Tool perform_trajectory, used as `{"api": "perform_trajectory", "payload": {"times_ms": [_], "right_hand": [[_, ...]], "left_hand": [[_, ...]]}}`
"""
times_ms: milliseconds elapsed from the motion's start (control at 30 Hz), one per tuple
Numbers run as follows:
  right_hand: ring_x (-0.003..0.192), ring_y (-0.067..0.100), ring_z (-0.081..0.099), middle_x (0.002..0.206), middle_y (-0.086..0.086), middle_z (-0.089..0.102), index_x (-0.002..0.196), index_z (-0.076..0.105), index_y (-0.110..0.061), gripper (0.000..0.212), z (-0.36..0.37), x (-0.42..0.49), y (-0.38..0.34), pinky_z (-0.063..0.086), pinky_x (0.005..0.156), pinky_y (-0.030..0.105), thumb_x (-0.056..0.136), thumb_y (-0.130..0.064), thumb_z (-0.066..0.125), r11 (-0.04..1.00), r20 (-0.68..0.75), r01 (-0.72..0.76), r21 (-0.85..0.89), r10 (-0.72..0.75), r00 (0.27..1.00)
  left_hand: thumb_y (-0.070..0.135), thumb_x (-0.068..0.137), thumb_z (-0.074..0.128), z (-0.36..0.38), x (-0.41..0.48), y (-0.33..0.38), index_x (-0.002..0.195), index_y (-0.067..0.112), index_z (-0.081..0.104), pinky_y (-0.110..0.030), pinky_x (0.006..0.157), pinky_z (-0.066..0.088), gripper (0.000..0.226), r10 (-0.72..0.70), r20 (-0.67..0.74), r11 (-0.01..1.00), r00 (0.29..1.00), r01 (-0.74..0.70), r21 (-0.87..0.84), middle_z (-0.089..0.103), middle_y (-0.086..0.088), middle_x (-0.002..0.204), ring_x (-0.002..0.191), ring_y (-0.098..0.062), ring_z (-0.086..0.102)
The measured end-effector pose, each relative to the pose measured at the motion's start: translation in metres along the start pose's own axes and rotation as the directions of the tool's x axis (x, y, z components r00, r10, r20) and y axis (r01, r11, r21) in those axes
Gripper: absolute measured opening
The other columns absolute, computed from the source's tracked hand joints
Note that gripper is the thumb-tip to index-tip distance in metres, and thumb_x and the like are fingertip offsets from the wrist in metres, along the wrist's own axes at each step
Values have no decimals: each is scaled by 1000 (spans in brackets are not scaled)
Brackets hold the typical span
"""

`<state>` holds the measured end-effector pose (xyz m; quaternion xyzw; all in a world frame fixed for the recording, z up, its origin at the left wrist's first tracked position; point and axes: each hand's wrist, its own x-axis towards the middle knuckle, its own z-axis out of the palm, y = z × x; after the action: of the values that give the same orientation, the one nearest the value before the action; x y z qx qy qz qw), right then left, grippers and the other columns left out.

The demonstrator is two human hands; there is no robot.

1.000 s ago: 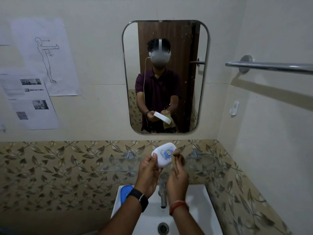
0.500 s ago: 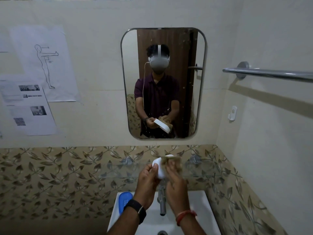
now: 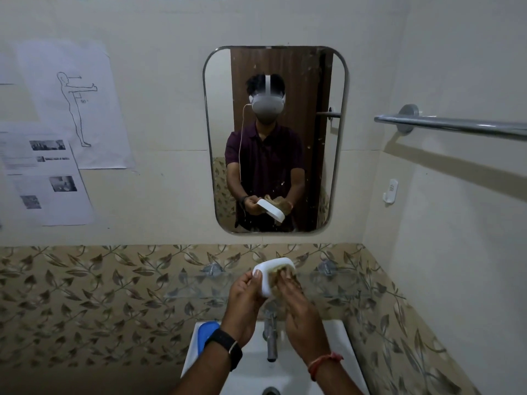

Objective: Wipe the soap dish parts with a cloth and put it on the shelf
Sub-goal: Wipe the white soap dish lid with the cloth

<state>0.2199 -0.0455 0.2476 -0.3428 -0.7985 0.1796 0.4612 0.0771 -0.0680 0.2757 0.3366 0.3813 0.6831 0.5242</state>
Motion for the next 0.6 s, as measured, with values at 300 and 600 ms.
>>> {"api": "perform_trajectory", "payload": {"times_ms": [300,600], "right_hand": [[149,2,18,159,-12,28,150,30,-29,78,8,-3,-3,17,120,17,83,12,38,996,100,77,43,-81,992],[112,30,68,121,7,72,114,73,-21,35,2,26,21,53,97,54,96,-1,52,279,91,-373,885,683,725]], "left_hand": [[26,104,49,2,1,3,130,2,62,-34,89,62,38,22,-16,999,1000,-23,-26,71,-23,124,117,-36,68],[28,94,57,2,-1,-4,132,3,61,-31,88,61,45,10,-19,980,1000,-14,-197,70,-18,129,121,-28,67]]}}
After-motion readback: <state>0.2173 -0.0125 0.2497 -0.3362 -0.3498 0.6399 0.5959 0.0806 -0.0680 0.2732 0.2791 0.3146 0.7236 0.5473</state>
